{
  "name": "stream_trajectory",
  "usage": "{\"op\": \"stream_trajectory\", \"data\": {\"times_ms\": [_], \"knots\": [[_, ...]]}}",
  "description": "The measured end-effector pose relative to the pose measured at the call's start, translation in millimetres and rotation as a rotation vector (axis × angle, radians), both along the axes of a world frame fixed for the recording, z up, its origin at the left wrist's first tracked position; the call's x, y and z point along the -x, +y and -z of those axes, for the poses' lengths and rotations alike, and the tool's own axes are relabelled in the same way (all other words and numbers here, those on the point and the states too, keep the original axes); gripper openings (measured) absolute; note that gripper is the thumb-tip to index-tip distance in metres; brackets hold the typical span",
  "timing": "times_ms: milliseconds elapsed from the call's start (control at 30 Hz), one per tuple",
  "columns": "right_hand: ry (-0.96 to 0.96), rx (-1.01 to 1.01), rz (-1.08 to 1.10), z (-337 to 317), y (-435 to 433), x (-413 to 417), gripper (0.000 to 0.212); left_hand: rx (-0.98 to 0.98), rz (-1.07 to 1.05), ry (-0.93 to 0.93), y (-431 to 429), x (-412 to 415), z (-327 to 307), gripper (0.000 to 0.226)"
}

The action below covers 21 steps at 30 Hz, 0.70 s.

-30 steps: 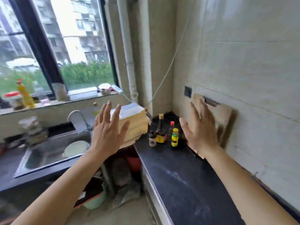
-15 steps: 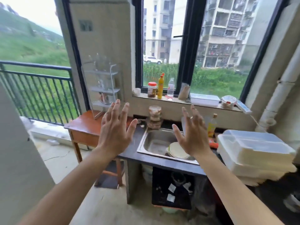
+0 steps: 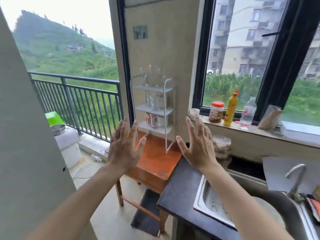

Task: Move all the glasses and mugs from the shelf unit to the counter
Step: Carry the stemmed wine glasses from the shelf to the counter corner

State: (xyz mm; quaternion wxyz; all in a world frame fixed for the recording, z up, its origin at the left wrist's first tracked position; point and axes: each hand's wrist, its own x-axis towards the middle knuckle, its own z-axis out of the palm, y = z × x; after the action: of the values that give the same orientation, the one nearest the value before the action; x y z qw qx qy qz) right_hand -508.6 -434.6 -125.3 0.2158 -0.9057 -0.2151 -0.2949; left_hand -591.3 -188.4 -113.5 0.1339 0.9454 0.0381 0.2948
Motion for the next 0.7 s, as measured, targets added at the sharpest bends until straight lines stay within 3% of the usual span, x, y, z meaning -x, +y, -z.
{"op": "stream_trajectory", "data": {"times_ms": [200, 467, 700], "knots": [[-0.022, -0.006, 0.007, -41, 35, -139, 0.075, -0.055, 0.030, 0.024, 50, -139, -35, 0.072], [-0.064, -0.032, 0.017, -79, 111, -264, 0.073, 0.041, 0.033, -0.101, 125, -258, -67, 0.071], [-0.112, -0.013, 0.108, -85, 173, -353, 0.073, 0.212, 0.210, -0.149, 183, -387, -69, 0.070]]}}
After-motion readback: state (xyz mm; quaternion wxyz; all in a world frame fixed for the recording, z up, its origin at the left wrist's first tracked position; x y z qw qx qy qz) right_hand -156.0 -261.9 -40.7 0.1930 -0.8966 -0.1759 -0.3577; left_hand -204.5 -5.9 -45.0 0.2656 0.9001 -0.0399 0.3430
